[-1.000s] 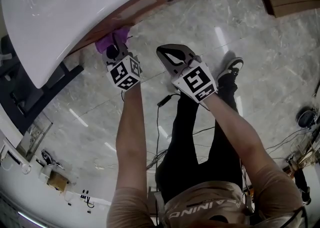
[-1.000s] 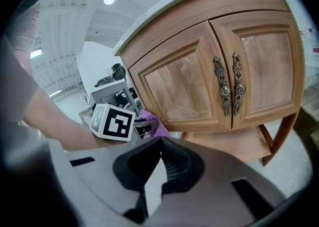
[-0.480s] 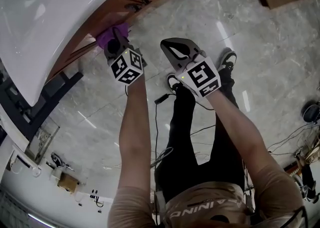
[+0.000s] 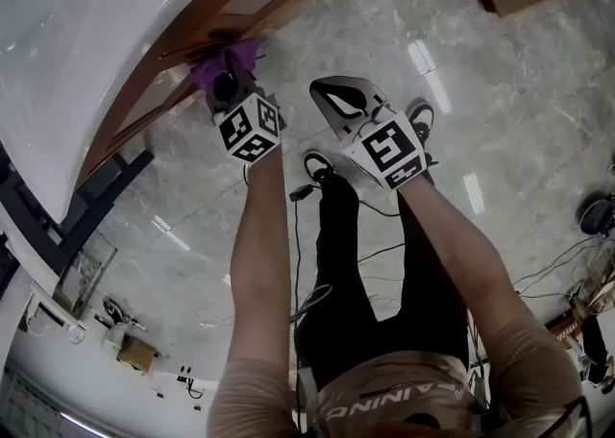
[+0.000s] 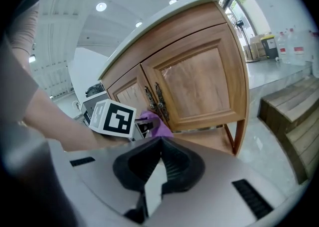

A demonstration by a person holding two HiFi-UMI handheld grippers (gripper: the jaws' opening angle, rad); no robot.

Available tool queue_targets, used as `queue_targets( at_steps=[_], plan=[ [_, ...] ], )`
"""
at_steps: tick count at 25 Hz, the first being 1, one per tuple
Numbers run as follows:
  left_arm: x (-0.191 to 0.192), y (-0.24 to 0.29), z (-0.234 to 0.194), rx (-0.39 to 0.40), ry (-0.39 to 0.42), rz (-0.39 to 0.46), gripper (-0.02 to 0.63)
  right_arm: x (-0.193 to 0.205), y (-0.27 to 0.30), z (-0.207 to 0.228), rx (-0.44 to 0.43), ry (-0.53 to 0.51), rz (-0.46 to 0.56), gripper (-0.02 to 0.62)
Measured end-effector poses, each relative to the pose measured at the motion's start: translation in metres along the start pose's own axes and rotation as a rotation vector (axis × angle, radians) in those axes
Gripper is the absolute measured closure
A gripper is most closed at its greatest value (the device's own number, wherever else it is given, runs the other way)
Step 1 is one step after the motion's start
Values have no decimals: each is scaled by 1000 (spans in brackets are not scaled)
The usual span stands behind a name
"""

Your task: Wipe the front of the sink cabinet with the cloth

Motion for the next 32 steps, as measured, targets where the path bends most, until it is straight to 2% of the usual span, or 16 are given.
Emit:
queue_targets(
  at_steps=[3, 8, 13, 18, 25, 32],
  plan=[
    [-5, 7, 22, -6, -25, -4, 569, -4, -13, 21, 8, -1, -2, 584],
    [-21, 19, 62, 55, 33, 28, 569, -14, -27, 43, 15, -11, 3, 584],
    [-35, 40, 86, 49, -17, 31, 569, -21, -42, 66, 20, -2, 2, 584],
    [-42, 55, 112, 70, 12, 16, 569, -28, -54, 89, 25, 15, -6, 584],
    [-51, 72, 151, 71, -18, -8, 569, -47, -70, 118, 17, 10, -8, 584],
    [-68, 89, 199, 150, -40, -5, 569, -66, -84, 151, 25, 39, 10, 584]
  ],
)
Point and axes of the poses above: the fingertips, and each gripper's own axes: y forward along the fingers, z to its right, x out of its underside, the point moved 9 cm from there along -y, backward along the fingers, and after that the axes turned 11 degrees about y, right-handed, at the moved point
